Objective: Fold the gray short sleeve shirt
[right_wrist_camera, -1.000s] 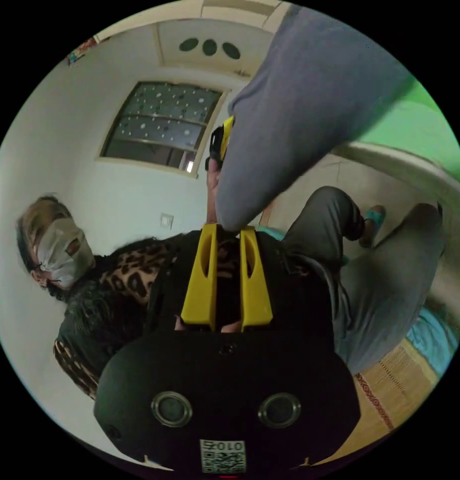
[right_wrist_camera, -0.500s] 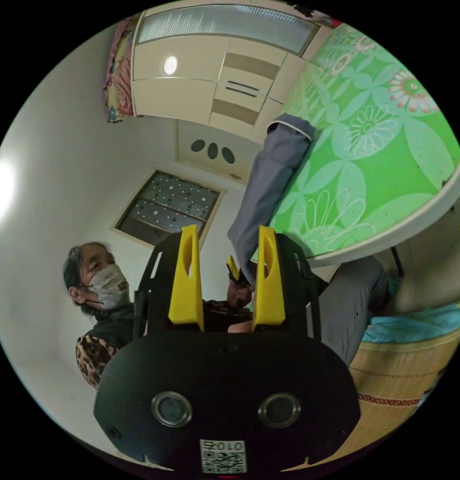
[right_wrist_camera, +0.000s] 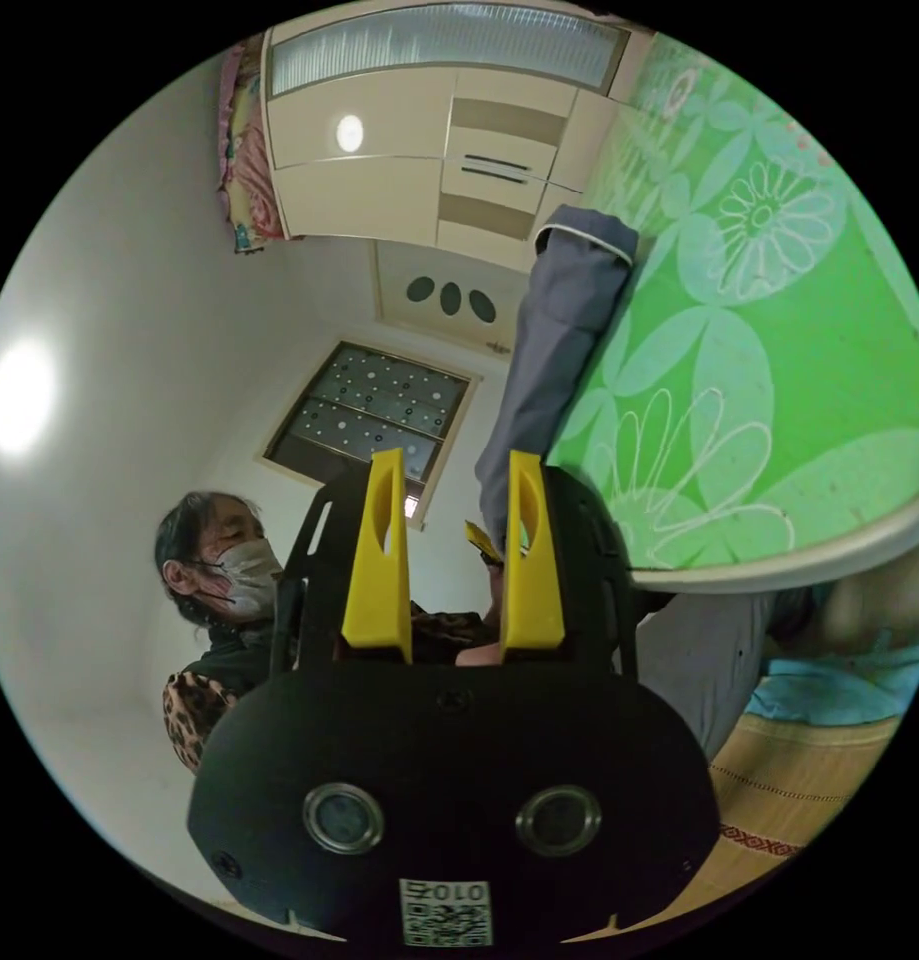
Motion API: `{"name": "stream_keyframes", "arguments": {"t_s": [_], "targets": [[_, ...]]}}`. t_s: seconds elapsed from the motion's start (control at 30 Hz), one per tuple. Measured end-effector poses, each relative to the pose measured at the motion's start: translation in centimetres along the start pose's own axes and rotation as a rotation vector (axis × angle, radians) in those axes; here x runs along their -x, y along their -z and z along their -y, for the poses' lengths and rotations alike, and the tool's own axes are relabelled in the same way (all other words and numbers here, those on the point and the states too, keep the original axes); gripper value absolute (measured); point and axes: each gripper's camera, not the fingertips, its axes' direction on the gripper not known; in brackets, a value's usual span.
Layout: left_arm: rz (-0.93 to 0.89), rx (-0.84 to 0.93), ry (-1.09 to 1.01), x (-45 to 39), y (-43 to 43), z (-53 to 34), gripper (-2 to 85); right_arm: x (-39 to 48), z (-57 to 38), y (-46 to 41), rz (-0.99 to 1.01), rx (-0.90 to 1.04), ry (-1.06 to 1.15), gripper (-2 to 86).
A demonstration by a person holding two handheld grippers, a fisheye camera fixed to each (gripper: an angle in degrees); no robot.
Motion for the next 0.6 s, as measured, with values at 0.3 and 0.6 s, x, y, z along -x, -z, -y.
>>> {"name": "stream_keyframes", "arguments": {"t_s": [0.3,0.6], "targets": [[-0.095,0.052,-0.039,-1.9,-2.8,0.4,20.2,-0.2,0.5,-2.2,-0.09,0.055,0.022,14.2],[-0.119,0.075,-0.012,-2.4,-5.4,0.9,13.4,-2.1,0.0,-6.1,-0.083,0.126,0.067,14.3]]}}
